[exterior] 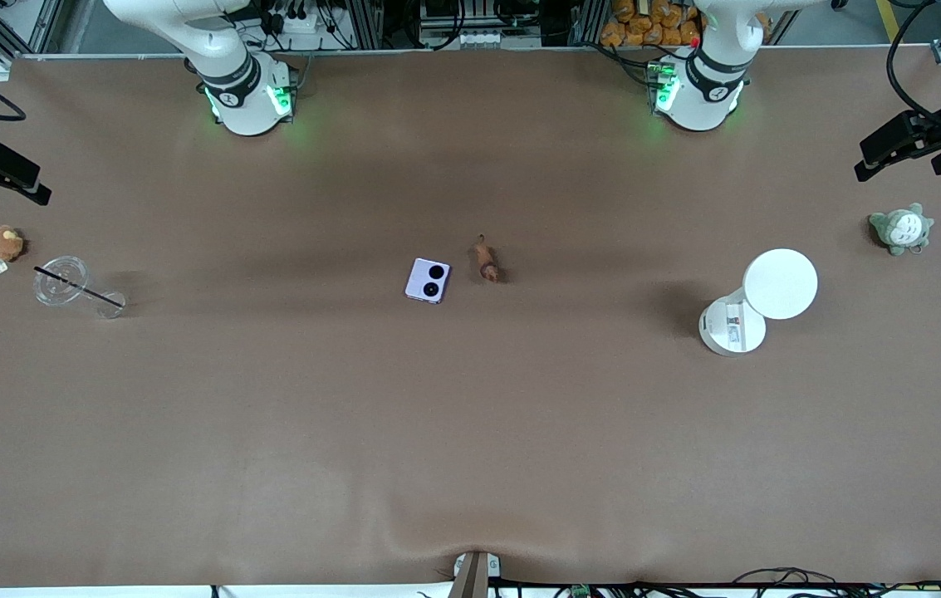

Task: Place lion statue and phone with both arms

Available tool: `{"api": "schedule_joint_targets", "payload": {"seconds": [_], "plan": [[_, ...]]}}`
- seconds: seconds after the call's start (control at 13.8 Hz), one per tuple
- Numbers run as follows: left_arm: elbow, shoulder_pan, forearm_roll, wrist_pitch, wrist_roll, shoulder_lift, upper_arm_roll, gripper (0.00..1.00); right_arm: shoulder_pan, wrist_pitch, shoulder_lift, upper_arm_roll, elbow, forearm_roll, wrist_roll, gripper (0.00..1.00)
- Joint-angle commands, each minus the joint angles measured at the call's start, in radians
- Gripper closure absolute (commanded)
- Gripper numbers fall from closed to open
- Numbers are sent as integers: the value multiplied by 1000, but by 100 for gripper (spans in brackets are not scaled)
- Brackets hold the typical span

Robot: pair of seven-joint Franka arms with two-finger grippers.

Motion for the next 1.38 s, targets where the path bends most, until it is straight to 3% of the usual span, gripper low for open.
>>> {"api": "schedule_joint_targets", "payload": {"seconds": [0.0, 0.87, 1.31], "plan": [[20, 5, 23, -30, 14, 6, -5, 0, 6, 2, -10, 1, 0, -10, -6, 0], [18, 2, 24, -30, 9, 15, -6, 0, 17, -8, 7, 1, -2, -4, 6, 0], [12, -6, 20, -65, -4, 15, -34, 0, 28, -13, 63, 1, -4, -4, -5, 0]]}}
